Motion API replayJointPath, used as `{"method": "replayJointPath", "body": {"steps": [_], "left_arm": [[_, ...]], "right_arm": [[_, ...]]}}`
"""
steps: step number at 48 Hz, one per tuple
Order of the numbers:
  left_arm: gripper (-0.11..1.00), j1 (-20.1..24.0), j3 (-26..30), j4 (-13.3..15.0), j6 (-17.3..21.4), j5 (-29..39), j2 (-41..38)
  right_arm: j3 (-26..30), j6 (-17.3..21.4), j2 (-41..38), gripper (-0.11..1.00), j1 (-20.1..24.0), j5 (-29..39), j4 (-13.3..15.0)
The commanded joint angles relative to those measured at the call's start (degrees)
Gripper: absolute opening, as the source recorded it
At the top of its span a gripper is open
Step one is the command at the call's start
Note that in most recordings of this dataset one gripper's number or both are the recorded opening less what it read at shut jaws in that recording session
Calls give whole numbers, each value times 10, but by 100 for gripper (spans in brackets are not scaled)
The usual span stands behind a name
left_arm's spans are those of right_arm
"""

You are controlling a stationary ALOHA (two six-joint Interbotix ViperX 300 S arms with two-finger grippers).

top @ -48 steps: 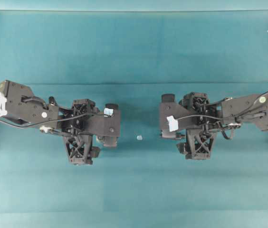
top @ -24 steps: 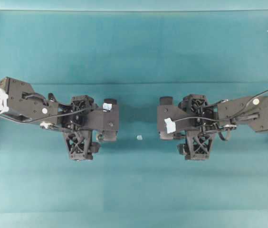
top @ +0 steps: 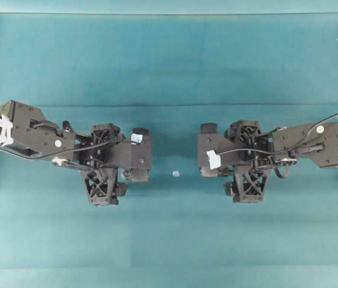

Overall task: Insert the washer onto the shaft with both hands.
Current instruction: 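Close left gripper on the washer and right gripper on the shaft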

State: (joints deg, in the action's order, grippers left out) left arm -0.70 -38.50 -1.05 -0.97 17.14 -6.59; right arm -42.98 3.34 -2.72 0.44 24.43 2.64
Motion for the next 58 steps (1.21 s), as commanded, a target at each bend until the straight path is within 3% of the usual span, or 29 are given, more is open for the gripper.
{"method": "replayJointPath", "body": {"steps": [1, 58], "left_arm": [[88, -1, 8, -1, 1, -6, 4], [88, -1, 14, -1, 0, -9, -11]], "right_arm": [[0, -3, 3, 90, 1, -6, 2], [-4, -7, -17, 90, -12, -28, 2]]}}
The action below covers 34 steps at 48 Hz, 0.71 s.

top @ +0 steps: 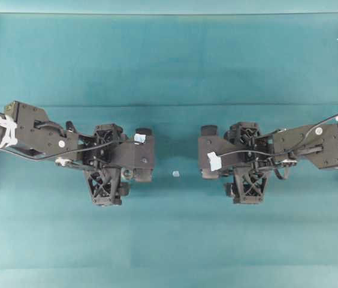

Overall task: Insert the washer onto the shaft with both hands.
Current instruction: 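Close left gripper on the washer and right gripper on the shaft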

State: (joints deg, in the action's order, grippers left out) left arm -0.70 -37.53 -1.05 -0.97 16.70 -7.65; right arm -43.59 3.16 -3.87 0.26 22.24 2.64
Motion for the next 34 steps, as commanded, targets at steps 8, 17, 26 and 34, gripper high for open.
{"method": "replayJointPath", "body": {"steps": [8, 17, 26, 34], "left_arm": [[88, 0, 4, -1, 0, -4, 0], [88, 0, 4, -1, 0, -4, -1], [88, 0, 4, -1, 0, -4, 0], [88, 0, 4, -1, 0, -4, -1]], "right_arm": [[2, -6, -5, 90, -12, -6, 2], [2, -6, -4, 90, -16, -6, 2], [2, -12, -5, 90, -17, -5, 2], [3, -13, -4, 90, -17, -4, 2]]}}
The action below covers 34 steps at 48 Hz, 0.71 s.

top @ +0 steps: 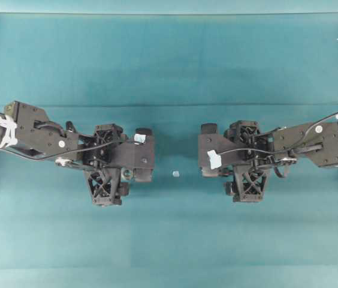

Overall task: Insert the washer onto the shaft with both hands.
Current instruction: 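Close left gripper on the washer and right gripper on the shaft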

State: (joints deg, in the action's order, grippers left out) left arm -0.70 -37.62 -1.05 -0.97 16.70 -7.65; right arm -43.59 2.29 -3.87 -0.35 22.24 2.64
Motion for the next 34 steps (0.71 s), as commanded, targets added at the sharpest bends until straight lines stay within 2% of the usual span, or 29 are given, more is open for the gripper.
{"method": "replayJointPath", "body": {"steps": [1, 8, 24, 29, 34], "left_arm": [[88, 0, 4, -1, 0, -4, -1], [88, 0, 4, -1, 0, -4, -1], [85, -2, 4, -1, 0, -4, 0], [76, -4, 4, -1, 0, -4, 0], [56, -5, 3, -1, 0, -4, 0]], "right_arm": [[3, -4, -5, 90, -10, -4, 2], [2, -4, -5, 88, -9, -4, 1], [3, 1, -5, 75, -6, 4, -7], [4, 1, -6, 64, -8, 14, -18], [4, -2, -6, 43, -10, 22, -18]]}}
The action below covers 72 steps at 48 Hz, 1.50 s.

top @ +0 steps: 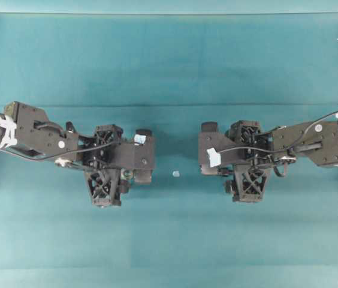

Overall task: Insert the washer onto the shaft with both hands.
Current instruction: 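Close left gripper on the washer and right gripper on the shaft, then lift the washer and shaft off the table with both grippers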

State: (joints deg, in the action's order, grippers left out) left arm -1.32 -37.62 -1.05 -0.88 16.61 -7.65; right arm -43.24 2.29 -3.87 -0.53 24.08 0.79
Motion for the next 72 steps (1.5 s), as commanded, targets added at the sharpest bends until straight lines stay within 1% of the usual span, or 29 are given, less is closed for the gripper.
{"method": "replayJointPath", "body": {"steps": [1, 4, 5, 7, 26, 35, 38, 42, 58, 62, 72], "left_arm": [[51, 0, 2, -1, -1, -4, 0], [37, 0, 2, -1, -1, -4, 1], [34, 0, 2, -1, -1, -4, 0], [34, 0, 2, -1, -2, -4, 0], [34, -1, 4, -1, 0, -4, 0], [34, -1, 5, -1, 0, -4, 0], [34, -1, 5, -1, 0, -4, 0], [34, -1, 5, -1, -1, -4, 0], [34, -1, 5, -1, -2, -4, 0], [34, -2, 6, -1, -1, -4, 0], [34, -2, 6, -1, -2, -4, 0]], "right_arm": [[1, -3, -6, 37, -8, 4, 0], [1, -4, -6, 23, -10, 4, 0], [2, -4, -7, 19, -11, 3, 0], [2, -4, -7, 15, -11, 2, 0], [3, -6, -6, 12, -11, -3, 1], [11, -25, -3, 10, -12, 10, 2], [16, -32, -4, 7, -12, 18, 2], [20, -35, -3, 0, -13, 21, 1], [23, -34, -4, 0, -11, 23, -3], [23, -33, -4, 0, -10, 23, -5], [20, -32, -3, 0, -2, 21, -26]]}}
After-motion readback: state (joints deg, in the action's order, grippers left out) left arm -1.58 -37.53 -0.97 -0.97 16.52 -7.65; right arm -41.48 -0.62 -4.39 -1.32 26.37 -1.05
